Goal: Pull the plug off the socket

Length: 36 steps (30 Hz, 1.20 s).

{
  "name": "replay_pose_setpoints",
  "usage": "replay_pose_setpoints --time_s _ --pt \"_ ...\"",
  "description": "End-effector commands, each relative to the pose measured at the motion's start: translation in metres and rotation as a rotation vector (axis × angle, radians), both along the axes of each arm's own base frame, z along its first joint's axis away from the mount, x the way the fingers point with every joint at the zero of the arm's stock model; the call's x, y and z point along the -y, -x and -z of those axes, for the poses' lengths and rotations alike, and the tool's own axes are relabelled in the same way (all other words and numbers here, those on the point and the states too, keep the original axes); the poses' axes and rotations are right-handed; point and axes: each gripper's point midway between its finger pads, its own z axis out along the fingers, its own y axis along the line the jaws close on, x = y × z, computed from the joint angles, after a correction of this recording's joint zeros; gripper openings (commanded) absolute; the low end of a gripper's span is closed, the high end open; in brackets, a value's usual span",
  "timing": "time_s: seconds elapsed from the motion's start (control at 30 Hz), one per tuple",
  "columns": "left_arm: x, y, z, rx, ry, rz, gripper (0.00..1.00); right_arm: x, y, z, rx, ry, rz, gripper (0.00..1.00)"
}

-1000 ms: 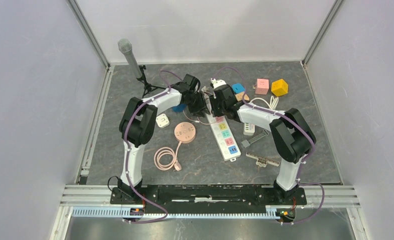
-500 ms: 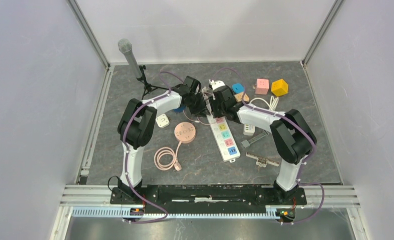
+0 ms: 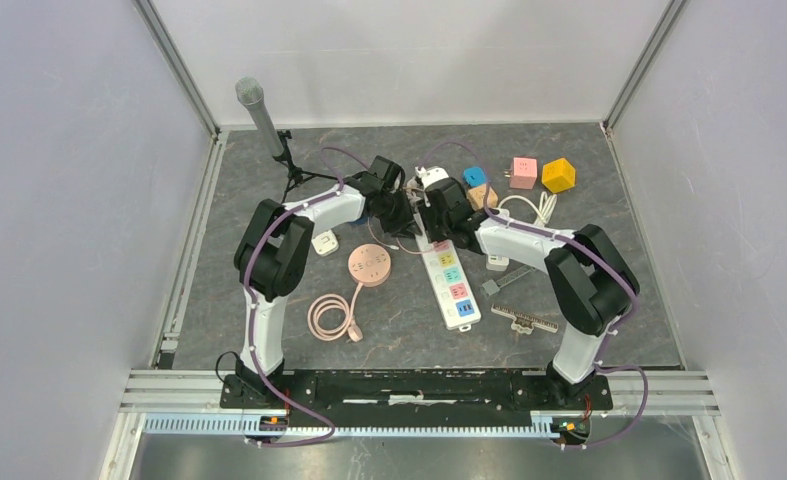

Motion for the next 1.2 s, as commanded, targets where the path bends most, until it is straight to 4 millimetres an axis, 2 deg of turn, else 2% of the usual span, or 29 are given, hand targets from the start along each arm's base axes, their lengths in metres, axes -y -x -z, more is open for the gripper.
replay_pose_setpoints --time_s 0.0,0.13,0.27,0.37,0.6,0.77,0.83,0.93,1.17 --pt "-0.056 0.042 0.069 -0.165 -0.286 -0.051 0.27 -0.006 -0.015 -0.054 0.140 -0.050 -0.014 0.00" --pt "-0.055 0.043 0.069 -0.169 -0.285 -0.057 0.26 -0.009 -0.017 -0.057 0.066 -0.310 -0.012 0.00" --pt "-0.053 0.043 0.067 -0.164 -0.281 -0.051 0.26 -0.017 -0.013 -0.049 0.088 -0.193 -0.045 0.00" --pt "-0.053 0.043 0.067 -0.162 -0.281 -0.049 0.26 -0.023 -0.012 -0.050 0.106 -0.165 -0.056 0.00" --pt "-0.050 0.043 0.066 -0.163 -0.273 -0.043 0.25 -0.012 -0.025 -0.076 0.143 -0.187 -0.019 0.00" --pt "-0.048 0.039 0.058 -0.146 -0.257 -0.041 0.26 -0.006 -0.030 -0.092 0.173 -0.207 0.010 0.00" --pt "-0.043 0.035 0.050 -0.122 -0.232 -0.039 0.27 -0.003 -0.032 -0.096 0.184 -0.200 0.026 0.00" --pt "-0.029 0.022 0.026 -0.051 -0.154 -0.026 0.33 0.005 -0.036 -0.096 0.187 -0.177 0.061 0.00" --pt "0.003 -0.003 -0.066 0.166 0.072 0.005 0.61 0.010 -0.041 -0.089 0.172 -0.169 0.095 0.00"
